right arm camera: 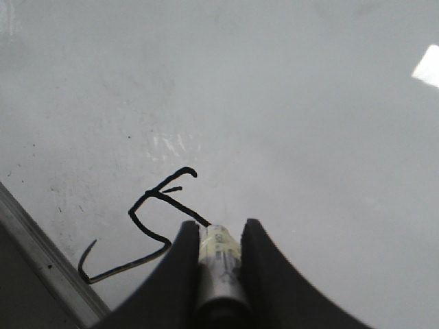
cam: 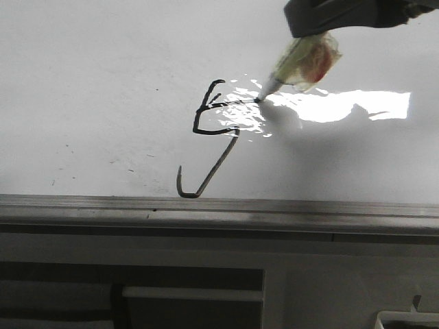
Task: Write number 5 on whiteboard
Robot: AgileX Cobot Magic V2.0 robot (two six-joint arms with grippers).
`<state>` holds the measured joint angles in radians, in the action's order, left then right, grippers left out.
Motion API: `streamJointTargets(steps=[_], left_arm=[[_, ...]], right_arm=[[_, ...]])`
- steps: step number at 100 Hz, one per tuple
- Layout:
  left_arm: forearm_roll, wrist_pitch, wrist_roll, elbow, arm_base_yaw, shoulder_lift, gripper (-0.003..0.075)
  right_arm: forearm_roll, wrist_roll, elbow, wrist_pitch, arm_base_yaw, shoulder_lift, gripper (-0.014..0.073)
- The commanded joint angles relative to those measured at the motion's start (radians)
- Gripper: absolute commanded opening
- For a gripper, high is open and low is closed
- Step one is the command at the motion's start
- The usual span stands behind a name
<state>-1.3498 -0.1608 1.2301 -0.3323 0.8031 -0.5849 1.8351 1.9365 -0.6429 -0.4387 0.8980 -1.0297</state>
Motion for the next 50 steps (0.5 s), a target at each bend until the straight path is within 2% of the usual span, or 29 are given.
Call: streamJointTargets(steps=[1, 17, 32, 39, 50], left_arm=[[0.011, -0.007, -0.011, -0.026, 0.002, 0.001, -0.0020], [0.011, -0.007, -0.011, -0.026, 0.002, 0.001, -0.0020], [0.011, 0.003, -0.011, -0.026, 0.002, 0.001, -0.0001], [0.011, 0.028, -0.011, -0.028, 0.002, 0.001, 0.0085], [0.082, 0.120, -0.006, -0.058, 0.002, -0.016, 0.0335]], right_arm=[[0.000, 0.029, 0.001, -0.152, -0.019, 0.018, -0.0065], [0.000, 0.029, 0.001, -0.066, -0.019, 0.038, -0.0064], [-0.008, 0.031, -0.015, 0.225, -0.019, 0.072, -0.0064], [-0.015, 0.057, -0.024, 0.336, -0.019, 0.072, -0.0064], [-0.020, 0.113, -0.024, 0.448, -0.019, 0.066, -0.0064]])
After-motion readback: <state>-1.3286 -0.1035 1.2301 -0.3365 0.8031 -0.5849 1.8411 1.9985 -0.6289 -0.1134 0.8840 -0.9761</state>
